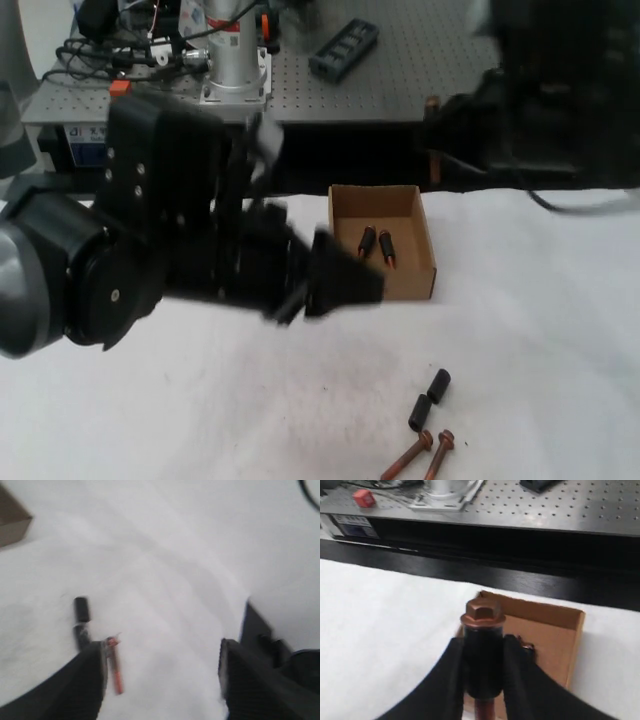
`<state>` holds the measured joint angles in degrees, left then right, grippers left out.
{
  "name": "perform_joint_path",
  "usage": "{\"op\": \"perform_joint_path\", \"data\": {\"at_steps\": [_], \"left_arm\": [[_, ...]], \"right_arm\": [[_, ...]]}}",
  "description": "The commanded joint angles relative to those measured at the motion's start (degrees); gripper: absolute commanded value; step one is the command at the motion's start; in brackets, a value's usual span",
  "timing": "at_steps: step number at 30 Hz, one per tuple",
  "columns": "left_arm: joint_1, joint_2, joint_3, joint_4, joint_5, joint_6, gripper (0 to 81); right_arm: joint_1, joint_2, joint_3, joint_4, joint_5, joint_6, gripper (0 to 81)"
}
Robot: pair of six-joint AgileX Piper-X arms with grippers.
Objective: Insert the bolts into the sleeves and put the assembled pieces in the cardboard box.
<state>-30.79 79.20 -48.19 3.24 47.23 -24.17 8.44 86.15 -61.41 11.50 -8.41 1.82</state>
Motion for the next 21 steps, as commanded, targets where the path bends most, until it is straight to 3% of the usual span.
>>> {"op": "perform_joint_path", "data": {"at_steps": [1,4,8,10,16,21], "left_arm": [[0.02,-0.69,-0.23,16.70,-14.99,15.38,46.4],[0.02,-0.69,-0.23,23.60,-23.85,21.40,46.4],[0.02,-0.69,-0.23,26.43,-28.78,22.98,46.4],[0.02,-0.69,-0.23,26.74,-29.01,22.97,46.4],[0.02,-0.69,-0.23,26.94,-29.01,22.87,46.4],[0.02,-0.87,-0.23,29.22,-29.01,19.85,46.1]], "right_arm": [[0.20,12.22,-11.94,7.69,4.31,-2.38,0.0],[0.35,20.87,-20.29,14.84,5.33,-3.72,0.0],[1.00,29.75,-28.31,20.39,8.41,-4.05,1.2],[1.03,32.54,-30.63,22.22,9.00,-4.05,7.1],[1.03,34.37,-32.06,24.85,8.81,-4.05,35.6],[0.85,30.72,-32.14,25.19,8.41,-4.05,36.7]]}}
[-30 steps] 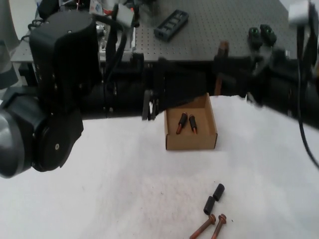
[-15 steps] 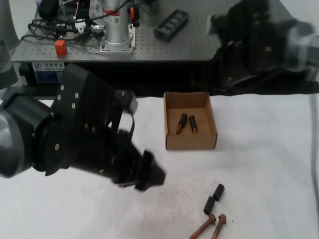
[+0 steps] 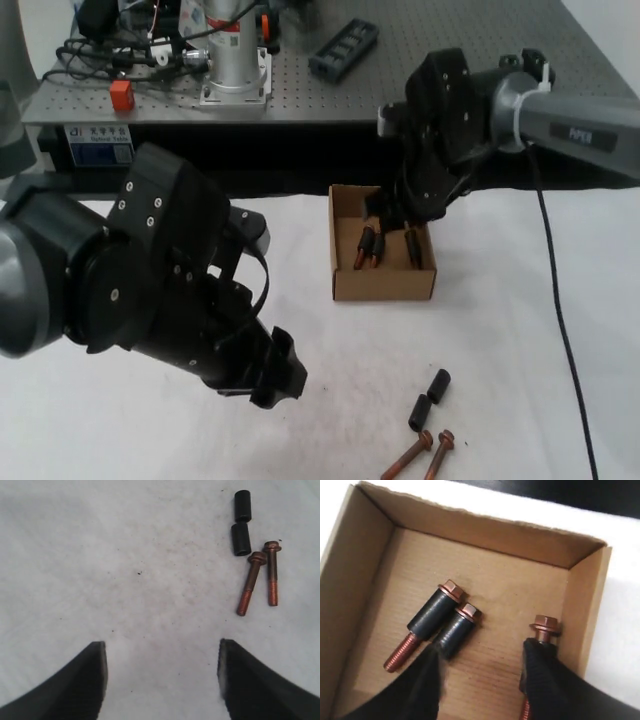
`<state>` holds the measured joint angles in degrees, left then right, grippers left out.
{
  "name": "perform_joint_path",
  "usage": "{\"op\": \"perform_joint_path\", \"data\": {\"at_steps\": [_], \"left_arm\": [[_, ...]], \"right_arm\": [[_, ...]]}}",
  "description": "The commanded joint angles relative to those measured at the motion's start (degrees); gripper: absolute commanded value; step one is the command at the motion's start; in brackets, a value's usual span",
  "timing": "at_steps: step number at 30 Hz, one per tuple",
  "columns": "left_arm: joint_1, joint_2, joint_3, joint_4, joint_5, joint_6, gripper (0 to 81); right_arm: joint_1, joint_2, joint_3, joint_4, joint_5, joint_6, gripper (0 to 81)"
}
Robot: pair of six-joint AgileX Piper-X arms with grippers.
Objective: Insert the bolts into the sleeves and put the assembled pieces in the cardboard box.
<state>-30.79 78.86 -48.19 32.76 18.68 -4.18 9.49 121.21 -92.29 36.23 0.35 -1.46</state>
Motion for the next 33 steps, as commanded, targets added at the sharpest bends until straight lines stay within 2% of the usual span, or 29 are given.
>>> {"op": "perform_joint_path", "data": {"at_steps": [1,5,9,14,19,24,29,33], "left_arm": [[0.02,-0.82,-0.23,0.54,-0.46,-1.21,44.5],[0.02,-5.32,-0.23,2.83,-0.60,-2.71,31.9],[0.02,-14.63,-0.23,4.55,-5.50,-2.71,24.4],[0.02,-27.92,-0.23,6.03,-12.55,-2.91,24.4],[0.02,-37.06,-0.23,5.74,-15.66,-3.31,24.4],[0.02,-40.81,-0.23,5.74,-15.53,-3.31,24.4],[0.02,-41.38,-0.23,5.74,-15.53,-3.31,24.4],[0.02,-41.10,-0.23,5.74,-15.53,-4.82,24.4]], "right_arm": [[-0.32,-6.10,-1.26,0.92,-0.35,-0.77,36.6],[-1.00,-15.67,0.66,3.38,-2.28,-0.77,36.6],[-2.88,-28.56,6.93,3.23,-4.44,-0.77,36.6],[-5.52,-45.00,17.18,3.23,-5.53,0.58,36.6],[-5.43,-56.34,26.12,3.47,-9.06,0.83,36.6],[-5.34,-60.23,31.03,8.57,-17.18,5.67,36.6],[-5.22,-60.79,31.72,18.71,-17.75,3.74,36.7],[-5.27,-62.64,31.72,22.26,-17.75,5.65,36.7]]}}
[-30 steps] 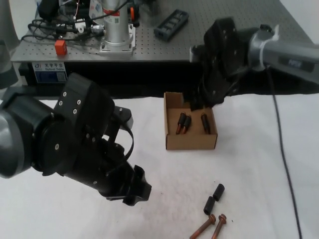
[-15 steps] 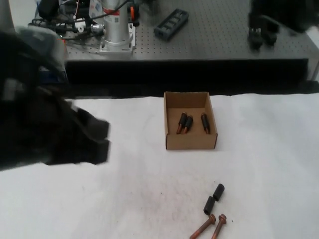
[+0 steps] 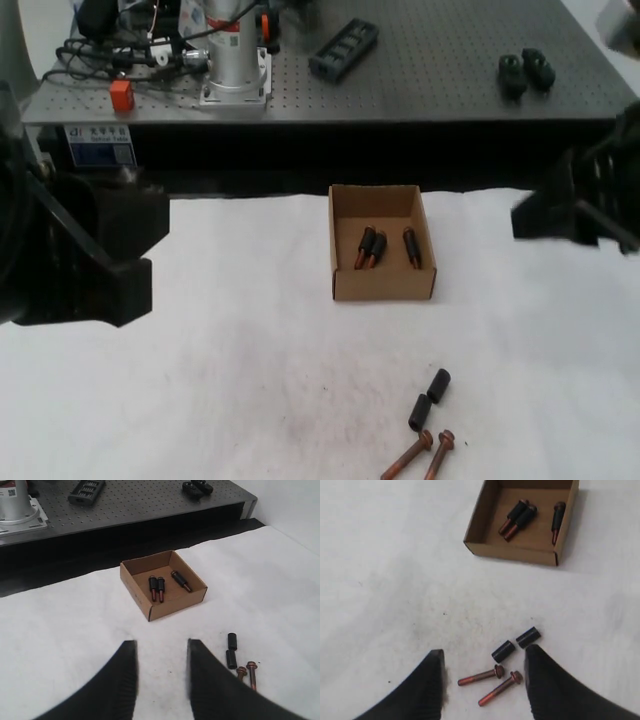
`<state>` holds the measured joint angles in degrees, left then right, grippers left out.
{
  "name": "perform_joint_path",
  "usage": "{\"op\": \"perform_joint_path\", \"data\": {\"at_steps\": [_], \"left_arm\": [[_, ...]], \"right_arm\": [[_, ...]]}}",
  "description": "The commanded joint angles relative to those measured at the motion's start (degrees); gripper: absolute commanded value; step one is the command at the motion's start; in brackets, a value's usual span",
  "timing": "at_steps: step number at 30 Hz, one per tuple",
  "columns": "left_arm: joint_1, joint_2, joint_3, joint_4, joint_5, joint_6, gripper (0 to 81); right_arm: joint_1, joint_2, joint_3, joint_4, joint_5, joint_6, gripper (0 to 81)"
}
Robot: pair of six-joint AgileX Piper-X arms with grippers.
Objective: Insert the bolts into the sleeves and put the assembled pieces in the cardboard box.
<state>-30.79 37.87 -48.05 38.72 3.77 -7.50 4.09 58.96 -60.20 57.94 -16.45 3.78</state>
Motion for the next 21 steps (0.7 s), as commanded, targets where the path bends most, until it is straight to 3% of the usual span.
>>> {"op": "perform_joint_path", "data": {"at_steps": [1,7,11,21], "left_arm": [[0.02,-0.14,-0.38,-0.22,-0.61,-1.85,24.4],[0.02,-0.14,-0.38,-0.22,-0.61,-1.97,24.4],[0.02,-0.14,-0.38,-0.22,-0.40,-7.08,24.4],[0.02,4.23,-0.38,0.12,13.26,-7.70,24.4]], "right_arm": [[0.12,-0.99,-0.37,0.63,-0.95,1.13,36.7],[0.12,-5.21,-0.37,0.61,-0.84,1.82,36.7],[0.12,-5.97,-0.37,1.28,-0.84,1.82,36.7],[0.12,-1.80,1.41,-1.74,9.80,-4.68,36.7]]}}
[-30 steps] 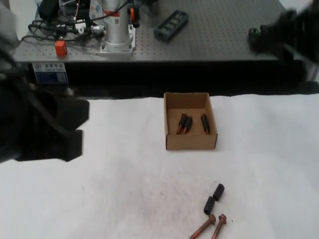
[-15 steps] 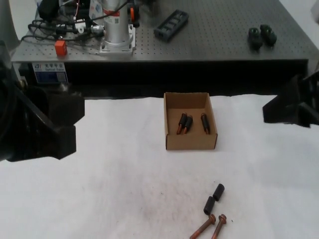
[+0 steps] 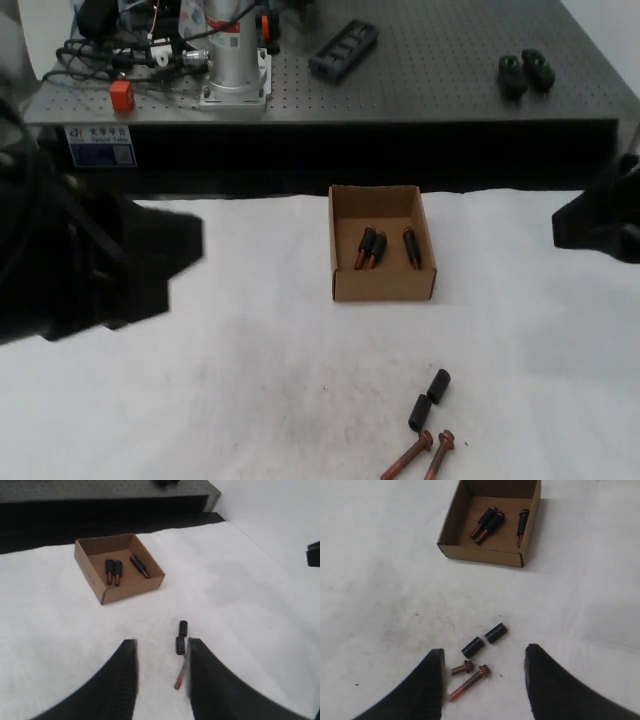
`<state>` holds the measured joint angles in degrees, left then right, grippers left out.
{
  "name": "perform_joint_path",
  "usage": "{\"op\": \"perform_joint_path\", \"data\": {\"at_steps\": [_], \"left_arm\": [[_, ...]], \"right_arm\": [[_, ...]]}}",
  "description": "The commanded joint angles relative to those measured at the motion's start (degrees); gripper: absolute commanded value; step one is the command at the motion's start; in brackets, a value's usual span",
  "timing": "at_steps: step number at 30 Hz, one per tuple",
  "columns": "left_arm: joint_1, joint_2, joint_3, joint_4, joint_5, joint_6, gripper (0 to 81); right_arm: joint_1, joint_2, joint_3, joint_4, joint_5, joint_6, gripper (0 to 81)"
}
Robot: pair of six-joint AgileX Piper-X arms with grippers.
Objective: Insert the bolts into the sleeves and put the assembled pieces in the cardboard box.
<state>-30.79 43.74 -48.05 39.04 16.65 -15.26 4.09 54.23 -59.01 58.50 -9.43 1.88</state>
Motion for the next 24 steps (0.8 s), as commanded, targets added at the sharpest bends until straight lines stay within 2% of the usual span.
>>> {"op": "perform_joint_path", "data": {"at_steps": [1,6,10,14,18,24], "left_arm": [[0.02,-0.87,-0.38,-0.19,0.61,0.06,24.4],[0.02,2.04,-0.38,-0.19,0.39,-1.21,24.4],[0.02,3.07,-0.38,-0.08,-0.19,-1.64,24.4],[0.02,3.05,-0.38,-0.13,-0.19,-2.77,24.6],[0.02,3.05,-0.38,-0.03,-0.19,-2.77,24.6],[0.02,3.05,-0.38,-0.03,-0.19,-2.77,24.6]], "right_arm": [[0.12,4.55,0.22,-3.47,2.92,-2.77,36.7],[0.12,13.43,-0.05,-7.74,3.12,-1.88,36.7],[0.12,19.94,-0.02,-11.89,4.17,3.25,36.7],[0.33,25.91,-0.02,-10.55,3.23,7.61,36.7],[2.52,29.92,-0.02,-8.24,3.48,8.77,36.7],[5.98,35.74,-0.02,-10.31,3.32,17.53,36.7]]}}
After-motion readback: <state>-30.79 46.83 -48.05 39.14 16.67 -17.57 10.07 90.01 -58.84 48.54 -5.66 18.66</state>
